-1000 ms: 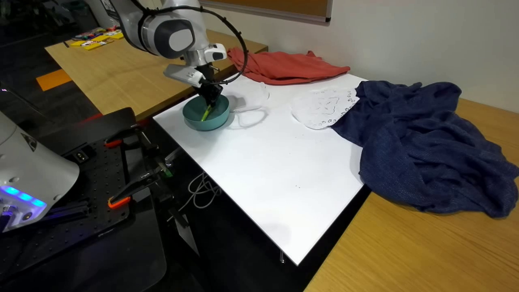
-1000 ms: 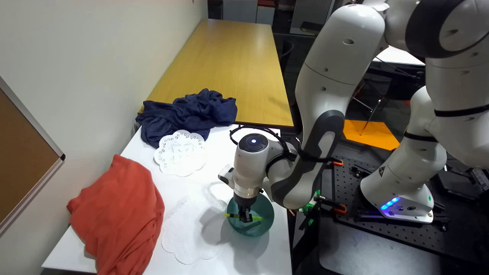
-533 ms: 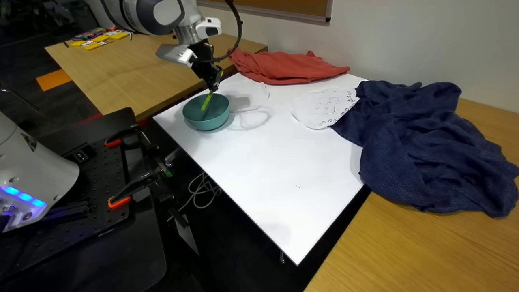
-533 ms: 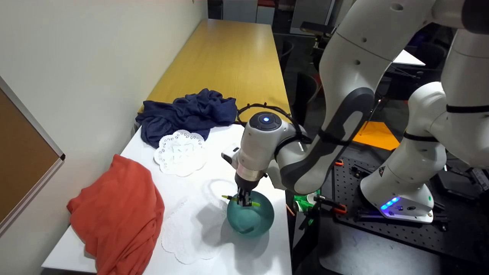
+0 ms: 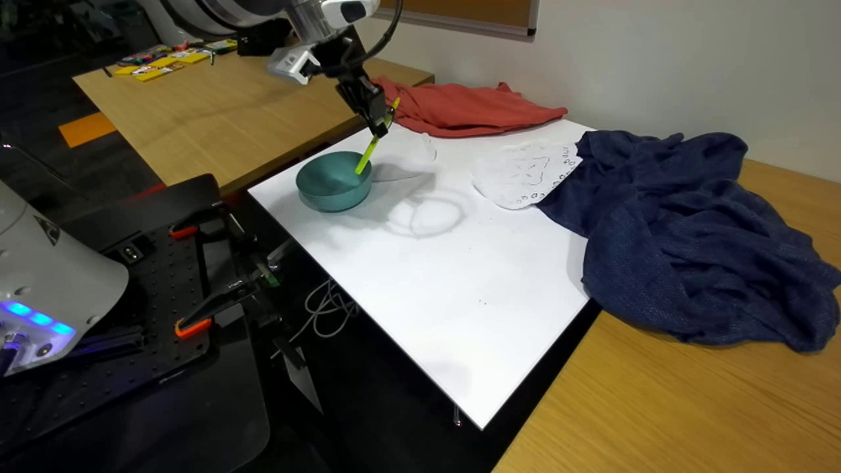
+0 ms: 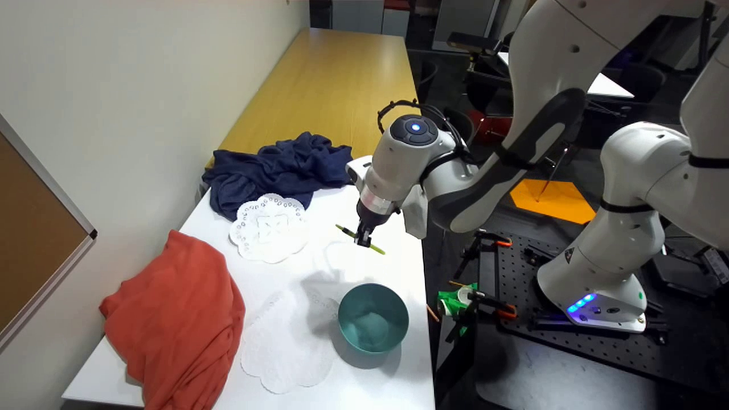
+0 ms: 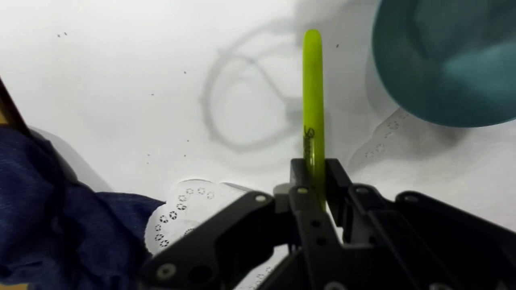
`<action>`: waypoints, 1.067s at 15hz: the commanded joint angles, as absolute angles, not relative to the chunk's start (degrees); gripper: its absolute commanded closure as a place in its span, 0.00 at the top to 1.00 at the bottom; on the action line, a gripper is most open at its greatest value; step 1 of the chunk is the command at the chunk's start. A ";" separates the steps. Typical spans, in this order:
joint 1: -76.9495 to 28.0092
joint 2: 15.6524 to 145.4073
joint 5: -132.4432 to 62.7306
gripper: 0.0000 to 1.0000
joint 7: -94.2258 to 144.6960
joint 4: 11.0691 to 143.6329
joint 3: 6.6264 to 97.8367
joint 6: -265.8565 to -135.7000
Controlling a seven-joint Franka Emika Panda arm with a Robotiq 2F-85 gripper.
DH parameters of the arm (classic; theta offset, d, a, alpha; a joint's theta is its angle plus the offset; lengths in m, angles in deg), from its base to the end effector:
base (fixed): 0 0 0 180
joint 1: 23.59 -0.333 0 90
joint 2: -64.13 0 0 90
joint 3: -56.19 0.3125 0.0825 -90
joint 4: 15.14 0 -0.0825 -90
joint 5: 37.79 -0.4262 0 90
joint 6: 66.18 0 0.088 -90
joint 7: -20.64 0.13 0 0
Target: Remove the yellow pen from the green bowl
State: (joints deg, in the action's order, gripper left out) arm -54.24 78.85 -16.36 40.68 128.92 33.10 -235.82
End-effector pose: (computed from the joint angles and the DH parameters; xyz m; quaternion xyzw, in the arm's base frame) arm 0.4953 0.0759 0.1427 0.9870 0.0823 0.1155 0.0751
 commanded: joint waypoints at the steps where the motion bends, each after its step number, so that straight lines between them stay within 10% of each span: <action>1: -56.59 79.59 -13.22 0.04 46.30 127.17 27.25 -232.29; 16: -28.58 95.12 -34.06 0.04 30.02 118.43 52.02 -230.55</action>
State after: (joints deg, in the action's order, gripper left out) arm -32.18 91.71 -31.24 33.39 121.87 49.04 -231.53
